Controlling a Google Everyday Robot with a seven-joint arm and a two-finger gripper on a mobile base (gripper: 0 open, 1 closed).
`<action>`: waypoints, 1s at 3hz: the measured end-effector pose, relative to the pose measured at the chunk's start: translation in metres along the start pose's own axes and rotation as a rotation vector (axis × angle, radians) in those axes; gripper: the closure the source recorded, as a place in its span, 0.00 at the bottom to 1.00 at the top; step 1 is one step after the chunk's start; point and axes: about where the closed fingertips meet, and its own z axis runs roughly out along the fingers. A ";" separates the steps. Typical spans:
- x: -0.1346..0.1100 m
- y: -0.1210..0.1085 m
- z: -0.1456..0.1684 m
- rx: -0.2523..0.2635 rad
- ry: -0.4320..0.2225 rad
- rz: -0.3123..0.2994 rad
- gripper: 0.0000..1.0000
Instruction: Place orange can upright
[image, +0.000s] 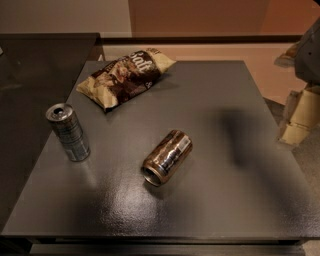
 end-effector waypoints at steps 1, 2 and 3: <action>0.000 0.000 0.000 0.000 0.000 0.000 0.00; -0.014 -0.001 0.002 -0.023 -0.021 -0.045 0.00; -0.043 0.005 0.013 -0.048 -0.056 -0.146 0.00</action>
Offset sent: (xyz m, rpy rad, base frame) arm 0.0081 0.0296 -0.0020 0.0250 0.0491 0.1233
